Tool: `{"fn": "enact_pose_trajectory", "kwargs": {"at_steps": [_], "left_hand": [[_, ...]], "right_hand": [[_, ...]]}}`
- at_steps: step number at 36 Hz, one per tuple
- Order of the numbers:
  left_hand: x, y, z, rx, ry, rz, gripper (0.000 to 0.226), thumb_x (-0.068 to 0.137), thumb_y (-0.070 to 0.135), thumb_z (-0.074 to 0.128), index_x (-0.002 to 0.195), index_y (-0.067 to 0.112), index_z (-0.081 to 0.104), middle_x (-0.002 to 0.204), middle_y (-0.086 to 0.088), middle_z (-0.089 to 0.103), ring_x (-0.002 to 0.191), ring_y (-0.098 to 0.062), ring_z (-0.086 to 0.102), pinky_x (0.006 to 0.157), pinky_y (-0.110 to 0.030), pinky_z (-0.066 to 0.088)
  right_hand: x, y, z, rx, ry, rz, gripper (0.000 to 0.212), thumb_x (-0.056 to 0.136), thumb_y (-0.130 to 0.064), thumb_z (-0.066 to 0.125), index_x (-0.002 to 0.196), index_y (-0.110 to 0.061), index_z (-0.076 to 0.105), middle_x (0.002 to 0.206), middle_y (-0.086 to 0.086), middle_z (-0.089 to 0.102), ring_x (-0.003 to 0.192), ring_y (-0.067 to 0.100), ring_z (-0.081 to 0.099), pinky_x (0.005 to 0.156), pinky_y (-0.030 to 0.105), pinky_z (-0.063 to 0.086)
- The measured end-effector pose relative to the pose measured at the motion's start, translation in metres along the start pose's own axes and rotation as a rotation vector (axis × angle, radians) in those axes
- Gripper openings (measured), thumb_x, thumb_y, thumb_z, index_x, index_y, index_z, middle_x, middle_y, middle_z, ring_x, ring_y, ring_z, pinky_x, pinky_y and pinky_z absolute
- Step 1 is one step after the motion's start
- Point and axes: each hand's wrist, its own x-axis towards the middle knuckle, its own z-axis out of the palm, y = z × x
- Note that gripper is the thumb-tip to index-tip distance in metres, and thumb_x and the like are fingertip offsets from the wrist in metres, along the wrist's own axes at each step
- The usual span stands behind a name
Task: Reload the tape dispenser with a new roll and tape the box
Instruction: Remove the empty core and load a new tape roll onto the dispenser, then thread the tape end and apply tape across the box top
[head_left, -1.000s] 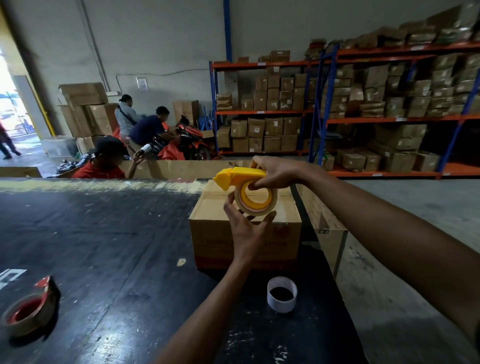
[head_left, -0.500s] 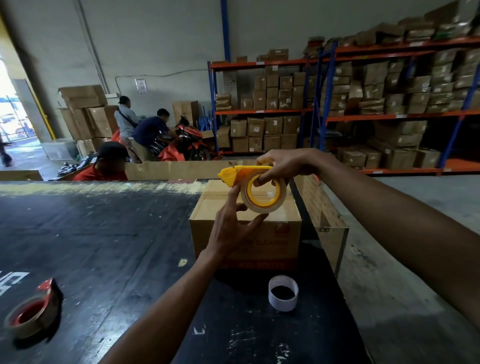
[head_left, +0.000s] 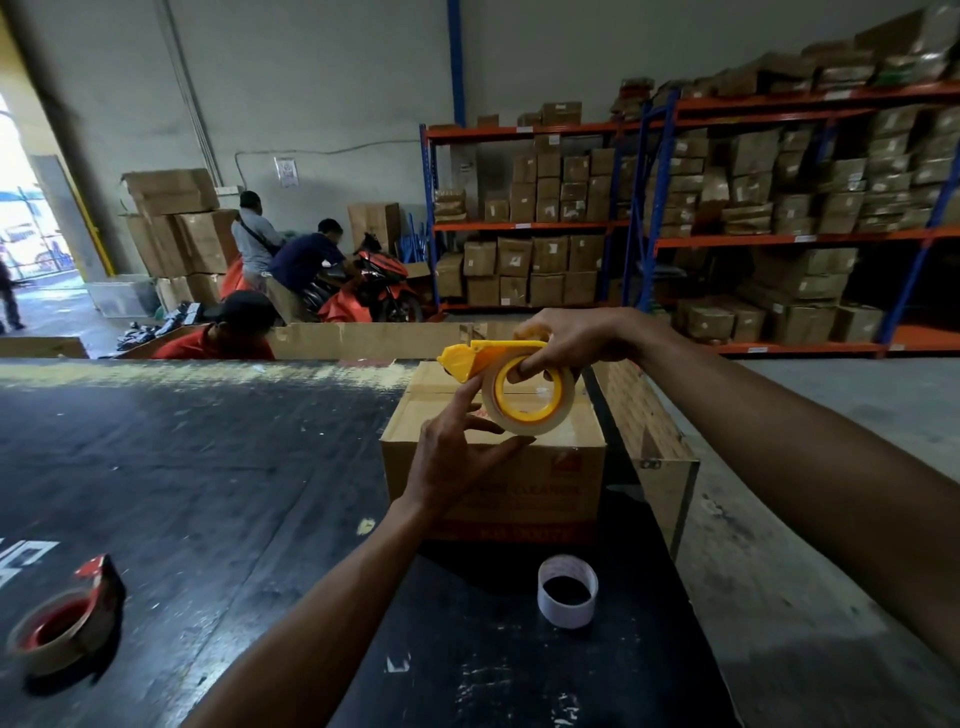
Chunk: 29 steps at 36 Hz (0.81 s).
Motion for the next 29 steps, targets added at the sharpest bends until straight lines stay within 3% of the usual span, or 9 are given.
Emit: {"fn": "enact_pose_trajectory", "kwargs": {"at_steps": [6, 12, 14, 17, 19, 22, 25, 29], "left_hand": [[-0.001, -0.005, -0.006, 0.036, 0.052, -0.010, 0.082, 0.074, 0.036, 0.090, 0.140, 0.008, 0.050, 0.115, -0.004, 0.075, 0.085, -0.007, 0.076, 0.073, -0.035, 0.064], [-0.002, 0.006, -0.002, -0.032, 0.216, -0.092, 0.084, 0.073, 0.036, 0.091, 0.141, 0.008, 0.049, 0.121, 0.013, 0.065, 0.080, -0.003, 0.076, 0.088, -0.034, 0.061], [-0.001, 0.008, 0.001, -0.046, 0.239, -0.121, 0.084, 0.073, 0.039, 0.090, 0.140, 0.010, 0.048, 0.116, 0.010, 0.071, 0.081, 0.002, 0.074, 0.089, -0.026, 0.059], [0.001, 0.010, 0.001, -0.054, 0.232, -0.110, 0.083, 0.072, 0.038, 0.090, 0.137, 0.013, 0.045, 0.105, -0.005, 0.077, 0.085, 0.015, 0.067, 0.086, -0.003, 0.046], [0.006, 0.005, -0.004, -0.068, 0.196, -0.061, 0.081, 0.073, 0.035, 0.090, 0.137, 0.012, 0.045, 0.110, -0.007, 0.075, 0.087, 0.011, 0.070, 0.088, -0.010, 0.050], [0.008, -0.008, -0.014, -0.030, 0.154, 0.033, 0.070, 0.078, 0.031, 0.087, 0.134, 0.007, 0.052, 0.120, -0.006, 0.072, 0.086, -0.002, 0.074, 0.087, -0.036, 0.061], [0.007, -0.014, -0.019, 0.028, 0.137, 0.069, 0.062, 0.079, 0.029, 0.085, 0.130, 0.008, 0.058, 0.124, -0.008, 0.071, 0.085, -0.002, 0.072, 0.073, -0.036, 0.063], [0.006, -0.017, -0.021, 0.036, 0.131, 0.086, 0.058, 0.079, 0.024, 0.085, 0.128, 0.004, 0.062, 0.119, -0.009, 0.074, 0.084, -0.008, 0.075, 0.071, -0.032, 0.063]], "right_hand": [[0.007, -0.002, 0.004, 0.004, 0.025, -0.014, 0.025, 0.090, -0.029, 0.076, 0.109, -0.020, 0.062, 0.103, 0.008, 0.067, 0.087, 0.018, 0.069, 0.068, 0.031, 0.057], [0.007, -0.007, 0.004, 0.097, 0.056, -0.010, 0.041, 0.090, -0.019, 0.075, 0.124, -0.018, 0.052, 0.111, 0.009, 0.065, 0.090, 0.023, 0.073, 0.068, 0.037, 0.064], [0.009, -0.008, 0.004, 0.083, 0.076, -0.011, 0.039, 0.091, -0.016, 0.074, 0.122, -0.018, 0.051, 0.111, 0.011, 0.063, 0.090, 0.026, 0.073, 0.069, 0.040, 0.064], [0.012, -0.010, 0.005, 0.002, 0.122, -0.034, 0.026, 0.094, -0.015, 0.068, 0.114, -0.022, 0.052, 0.105, 0.011, 0.064, 0.089, 0.024, 0.071, 0.074, 0.037, 0.064], [0.013, -0.011, 0.004, -0.016, 0.138, -0.052, 0.021, 0.095, -0.014, 0.065, 0.110, -0.023, 0.053, 0.100, 0.009, 0.064, 0.084, 0.021, 0.068, 0.072, 0.034, 0.061], [0.012, -0.009, 0.003, -0.059, 0.140, -0.043, 0.021, 0.096, -0.013, 0.063, 0.114, -0.020, 0.054, 0.099, 0.007, 0.062, 0.081, 0.018, 0.064, 0.066, 0.029, 0.055], [0.012, -0.005, 0.003, -0.076, 0.120, -0.031, 0.021, 0.097, -0.014, 0.064, 0.115, -0.020, 0.055, 0.102, 0.008, 0.063, 0.084, 0.018, 0.064, 0.065, 0.028, 0.052], [0.011, -0.004, 0.004, -0.066, 0.111, -0.031, 0.018, 0.097, -0.012, 0.063, 0.111, -0.020, 0.056, 0.097, 0.005, 0.061, 0.081, 0.015, 0.063, 0.062, 0.025, 0.052]]}}
